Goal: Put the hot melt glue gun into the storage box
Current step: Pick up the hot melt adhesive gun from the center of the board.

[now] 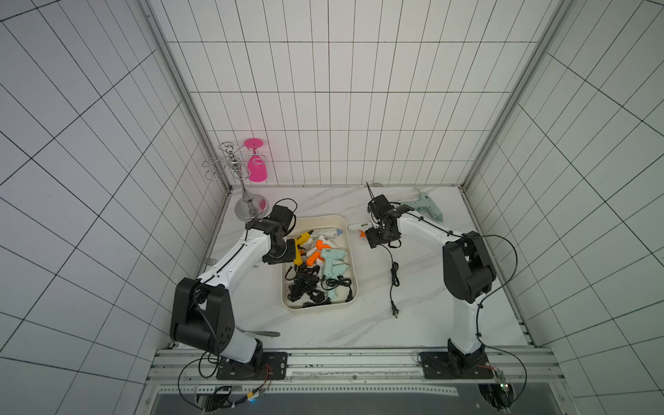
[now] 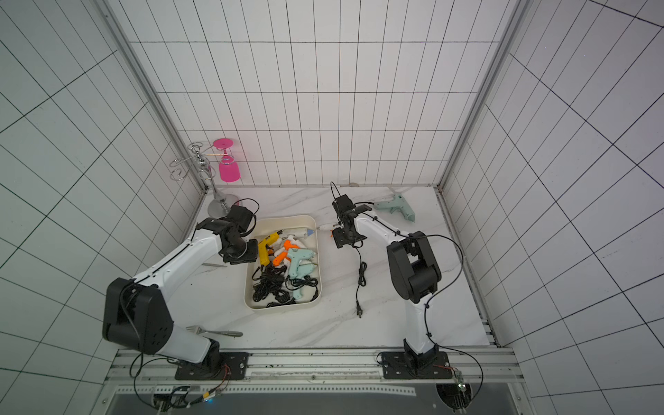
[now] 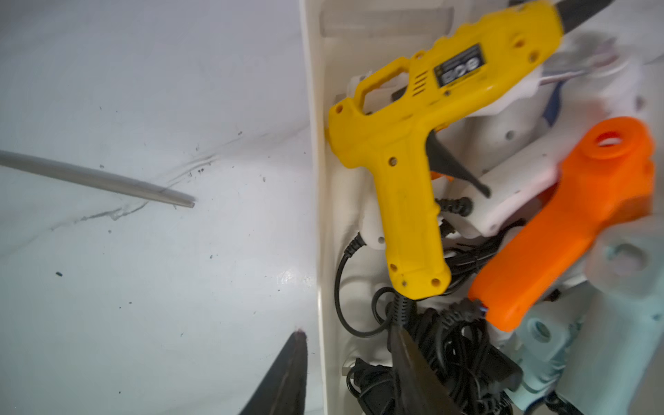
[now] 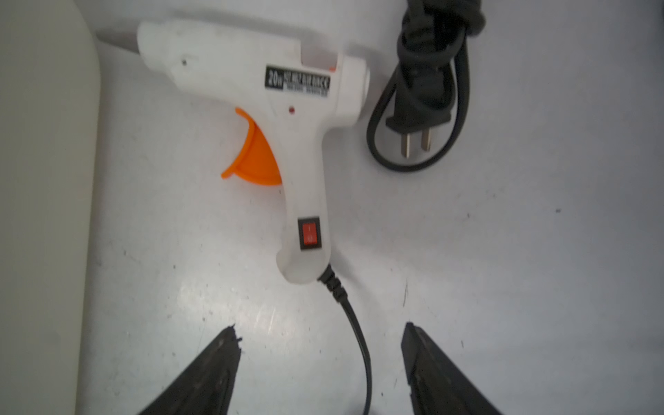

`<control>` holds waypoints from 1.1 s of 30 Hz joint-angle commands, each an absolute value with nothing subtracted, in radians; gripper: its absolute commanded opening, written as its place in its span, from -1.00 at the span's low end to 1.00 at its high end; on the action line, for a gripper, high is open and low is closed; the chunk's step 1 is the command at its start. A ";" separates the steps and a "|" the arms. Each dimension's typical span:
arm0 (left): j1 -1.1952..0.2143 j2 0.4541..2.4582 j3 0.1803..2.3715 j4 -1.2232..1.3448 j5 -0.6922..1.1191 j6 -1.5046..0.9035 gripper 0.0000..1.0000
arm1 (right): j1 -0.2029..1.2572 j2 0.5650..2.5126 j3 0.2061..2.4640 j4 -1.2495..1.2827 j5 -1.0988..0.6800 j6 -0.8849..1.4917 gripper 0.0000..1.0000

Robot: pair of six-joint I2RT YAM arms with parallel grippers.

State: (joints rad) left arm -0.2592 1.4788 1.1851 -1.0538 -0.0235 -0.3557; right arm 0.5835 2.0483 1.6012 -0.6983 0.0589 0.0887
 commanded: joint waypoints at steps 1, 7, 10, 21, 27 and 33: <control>-0.261 1.434 1.207 -1.028 0.016 -0.368 0.00 | 0.561 2.155 1.694 -0.762 0.000 0.059 0.49; -0.259 1.373 1.208 -1.045 0.000 -0.365 0.04 | 0.554 2.221 1.744 -0.782 0.021 0.086 0.39; -0.259 1.354 1.209 -1.047 -0.007 -0.362 0.05 | 0.554 2.254 1.769 -0.777 0.028 0.089 0.30; -0.259 1.237 1.197 -0.974 0.041 -0.347 0.44 | 0.550 2.227 1.760 -0.743 -0.020 0.126 -0.67; -0.261 1.077 1.086 -0.706 0.160 -0.321 0.59 | 0.499 2.015 1.662 -0.751 -0.121 0.205 -0.70; -0.267 0.974 0.956 -0.394 0.265 -0.341 0.74 | 0.416 1.785 1.569 -0.758 -0.435 0.239 -0.69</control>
State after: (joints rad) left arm -0.2611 0.9874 0.9943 -0.6140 0.1841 -0.3405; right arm 0.4427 1.8729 1.6009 -0.7513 -0.2394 0.2115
